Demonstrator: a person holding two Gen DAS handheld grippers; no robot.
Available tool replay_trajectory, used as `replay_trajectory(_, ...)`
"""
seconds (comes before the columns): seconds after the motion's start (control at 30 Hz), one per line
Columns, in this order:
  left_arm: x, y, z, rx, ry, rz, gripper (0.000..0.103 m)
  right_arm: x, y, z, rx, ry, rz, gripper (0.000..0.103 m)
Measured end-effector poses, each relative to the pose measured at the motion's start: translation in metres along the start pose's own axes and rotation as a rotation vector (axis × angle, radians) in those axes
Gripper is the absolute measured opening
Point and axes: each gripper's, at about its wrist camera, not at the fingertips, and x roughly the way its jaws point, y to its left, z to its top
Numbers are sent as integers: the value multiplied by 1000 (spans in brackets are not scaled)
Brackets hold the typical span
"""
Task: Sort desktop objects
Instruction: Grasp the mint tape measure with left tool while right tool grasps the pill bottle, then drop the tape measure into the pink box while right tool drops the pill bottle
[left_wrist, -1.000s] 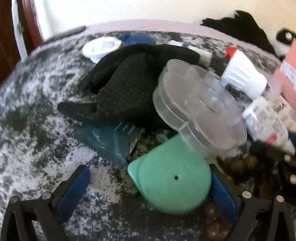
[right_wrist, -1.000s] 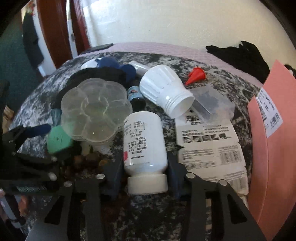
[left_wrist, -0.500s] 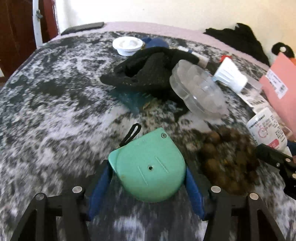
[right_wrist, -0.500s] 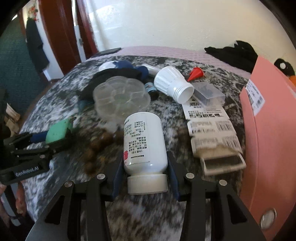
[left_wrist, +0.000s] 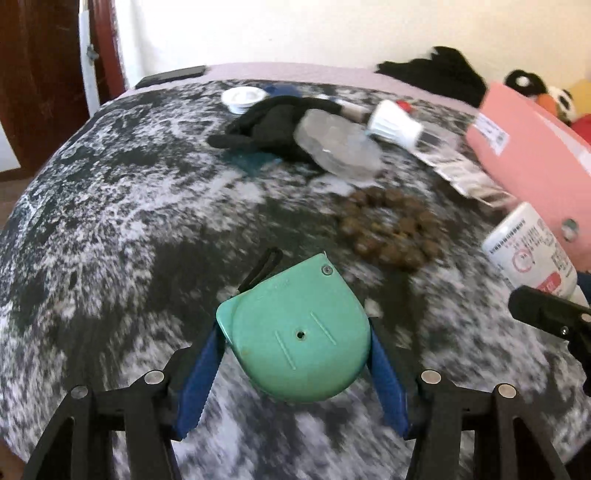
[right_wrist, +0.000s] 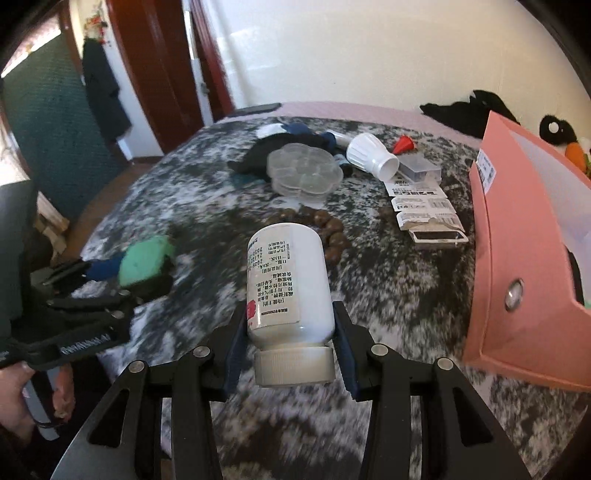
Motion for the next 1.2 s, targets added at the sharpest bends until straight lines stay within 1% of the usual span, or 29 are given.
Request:
replay_trajectory(0.17,-32,-26,-12,33,-32,-35,65,-38,4,-13,10,-30,24,46)
replay_trajectory(0.27,-50,-44,-13,59,-58,-60,65,-61,4,-20,12,-58,20,46)
replay_trajectory(0.43,-80,-82,-7,119,-114,-113,65,-99,-7,-30,52,-112,37,46)
replay_trajectory(0.63,-104,-132,10,188,-166,-177,65,-145,-32,-40,109,-190,13,46)
replay_trajectory(0.8,-118,-179,30,249,-213,-231,65,-187,-65,-49,176,-292,-62,46)
replay_trajectory(0.93,-123,-221,51,294,-244,-278,65,-224,-101,-51,242,-390,-155,46)
replay_trajectory(1.03,-123,-251,70,317,-265,-315,65,-249,-126,-51,293,-454,-199,46)
replay_trajectory(1.2,-107,-293,98,344,-266,-359,65,-280,-168,-46,355,-542,-318,46)
